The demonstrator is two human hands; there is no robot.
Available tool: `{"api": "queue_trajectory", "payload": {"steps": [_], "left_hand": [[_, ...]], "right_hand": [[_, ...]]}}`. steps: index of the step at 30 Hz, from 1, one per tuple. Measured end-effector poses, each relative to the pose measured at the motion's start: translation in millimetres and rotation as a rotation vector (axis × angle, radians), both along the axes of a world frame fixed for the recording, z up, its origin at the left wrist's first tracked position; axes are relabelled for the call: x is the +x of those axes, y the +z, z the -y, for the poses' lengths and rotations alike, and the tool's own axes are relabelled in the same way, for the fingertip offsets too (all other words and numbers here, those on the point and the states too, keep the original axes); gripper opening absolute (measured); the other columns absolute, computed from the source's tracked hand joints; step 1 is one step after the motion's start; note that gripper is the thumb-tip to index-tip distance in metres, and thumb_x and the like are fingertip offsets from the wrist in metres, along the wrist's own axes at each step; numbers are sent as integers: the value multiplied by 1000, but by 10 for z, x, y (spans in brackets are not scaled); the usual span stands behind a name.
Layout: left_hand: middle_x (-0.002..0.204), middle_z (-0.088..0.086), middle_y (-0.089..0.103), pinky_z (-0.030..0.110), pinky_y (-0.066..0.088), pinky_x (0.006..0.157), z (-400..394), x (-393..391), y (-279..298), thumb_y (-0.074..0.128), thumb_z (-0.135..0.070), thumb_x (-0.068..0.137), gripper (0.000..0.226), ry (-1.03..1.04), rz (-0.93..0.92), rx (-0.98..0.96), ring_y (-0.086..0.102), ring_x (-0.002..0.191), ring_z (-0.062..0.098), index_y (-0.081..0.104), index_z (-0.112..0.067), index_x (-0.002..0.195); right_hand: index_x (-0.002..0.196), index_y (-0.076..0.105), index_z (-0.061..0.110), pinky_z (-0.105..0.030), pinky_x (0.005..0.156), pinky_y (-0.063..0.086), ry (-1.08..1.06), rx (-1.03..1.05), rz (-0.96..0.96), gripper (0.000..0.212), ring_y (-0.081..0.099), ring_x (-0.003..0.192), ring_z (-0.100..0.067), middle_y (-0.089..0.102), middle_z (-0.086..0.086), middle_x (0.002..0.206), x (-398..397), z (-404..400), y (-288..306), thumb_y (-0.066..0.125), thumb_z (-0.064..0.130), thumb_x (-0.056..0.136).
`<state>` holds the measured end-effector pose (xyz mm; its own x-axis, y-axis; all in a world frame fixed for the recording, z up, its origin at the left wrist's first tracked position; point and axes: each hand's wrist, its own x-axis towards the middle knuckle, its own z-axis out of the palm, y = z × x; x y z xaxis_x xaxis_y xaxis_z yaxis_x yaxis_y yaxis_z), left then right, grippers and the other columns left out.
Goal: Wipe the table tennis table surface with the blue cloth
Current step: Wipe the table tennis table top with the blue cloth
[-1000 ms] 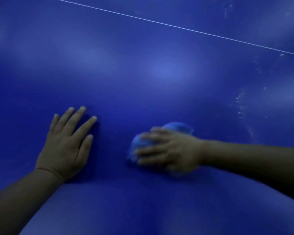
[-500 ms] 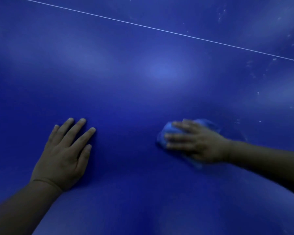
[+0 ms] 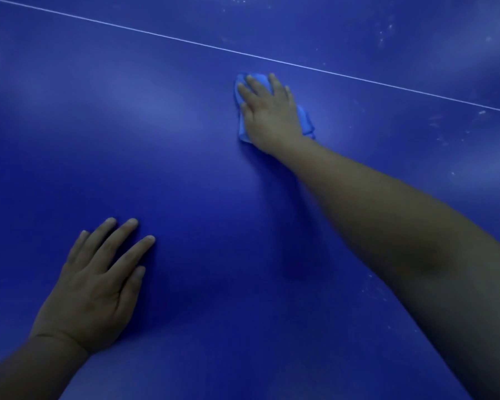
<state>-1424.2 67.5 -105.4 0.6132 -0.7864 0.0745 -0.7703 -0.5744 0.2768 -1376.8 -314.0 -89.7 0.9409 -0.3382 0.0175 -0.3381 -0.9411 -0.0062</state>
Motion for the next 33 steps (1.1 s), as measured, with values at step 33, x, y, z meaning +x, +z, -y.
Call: {"api": "queue_trajectory", "payload": {"steps": [33], "left_hand": [[154,12,41,46,6,123,-25,31,-28,21,-47,103,59,11,-52,80,27,147,34,55,-15,141]], "right_hand": [[108,57,-7,-53,104,34,-562,118,152,53,48,116,-49,53,-33,126,-2074,1422,-27,33,38,91]]}}
